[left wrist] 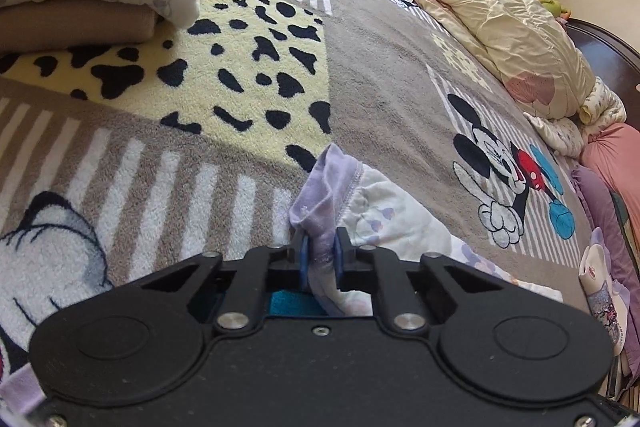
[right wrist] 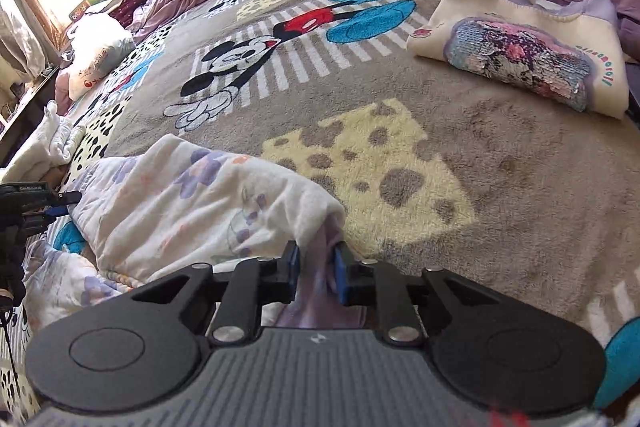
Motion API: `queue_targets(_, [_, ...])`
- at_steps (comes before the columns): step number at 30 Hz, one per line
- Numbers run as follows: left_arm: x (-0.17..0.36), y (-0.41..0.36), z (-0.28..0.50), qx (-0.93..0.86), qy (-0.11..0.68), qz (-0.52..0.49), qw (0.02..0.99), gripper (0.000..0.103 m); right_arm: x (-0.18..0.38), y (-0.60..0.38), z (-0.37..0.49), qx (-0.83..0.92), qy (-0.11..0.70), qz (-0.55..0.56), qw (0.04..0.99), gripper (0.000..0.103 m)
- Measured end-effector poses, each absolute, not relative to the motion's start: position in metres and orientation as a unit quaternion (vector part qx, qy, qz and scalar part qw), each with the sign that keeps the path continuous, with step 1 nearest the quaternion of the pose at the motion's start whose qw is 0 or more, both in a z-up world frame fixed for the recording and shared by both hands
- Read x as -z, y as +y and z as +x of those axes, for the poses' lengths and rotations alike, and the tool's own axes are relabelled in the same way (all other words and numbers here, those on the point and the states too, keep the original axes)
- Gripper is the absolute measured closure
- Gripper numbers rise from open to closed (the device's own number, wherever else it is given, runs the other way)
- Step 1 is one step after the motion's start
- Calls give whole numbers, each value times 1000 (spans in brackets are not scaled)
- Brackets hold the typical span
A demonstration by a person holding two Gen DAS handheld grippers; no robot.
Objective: Fold clothes
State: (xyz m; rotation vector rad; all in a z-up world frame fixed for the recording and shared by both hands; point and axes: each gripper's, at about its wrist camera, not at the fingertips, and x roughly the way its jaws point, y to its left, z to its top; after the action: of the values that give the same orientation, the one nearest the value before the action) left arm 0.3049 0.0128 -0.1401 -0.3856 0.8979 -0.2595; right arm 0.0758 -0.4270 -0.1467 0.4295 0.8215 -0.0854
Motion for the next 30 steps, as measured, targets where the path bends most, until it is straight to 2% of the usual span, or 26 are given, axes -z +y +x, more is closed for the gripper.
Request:
queue_targets(9, [131,69,290,84,403,-204,888,95,118,-416,130,31,362,185,913,87])
queue_targets(13, [128,95,284,59,396,-212,892,95,107,-391,176,11,355,137,925,87])
queue_targets(15, [127,108,280,47,392,-216,893,92,106,-378,200,7,355,111,928,87])
queue_targets(16, [126,114,279,41,390,-218,894,87,109,-373,213,11,361,104,927,87])
queue_targets(18, [124,127,274,29,385,-222,895,70,117,-368,233,33,384,88,919,81])
queue_targets(19, [121,132,265,28,379,-223,898,55,118,-367,235,46,387,83,917,77])
queue_targets(20, [119,136,255,28,372,-224,900,48,118,-366,234,60,389,78,916,71])
queue_targets(22, [116,144,236,25,368,-231,900,48,112,-372,218,60,375,90,921,55])
queue_targets(23, [116,147,226,22,370,-237,898,48,111,-376,207,61,369,97,922,44])
queue_targets(24, [118,149,216,22,373,-244,895,48,110,-380,192,62,364,105,923,39])
queue_targets(30, [137,137,171,24,391,-260,882,48,121,-408,109,62,368,206,905,38])
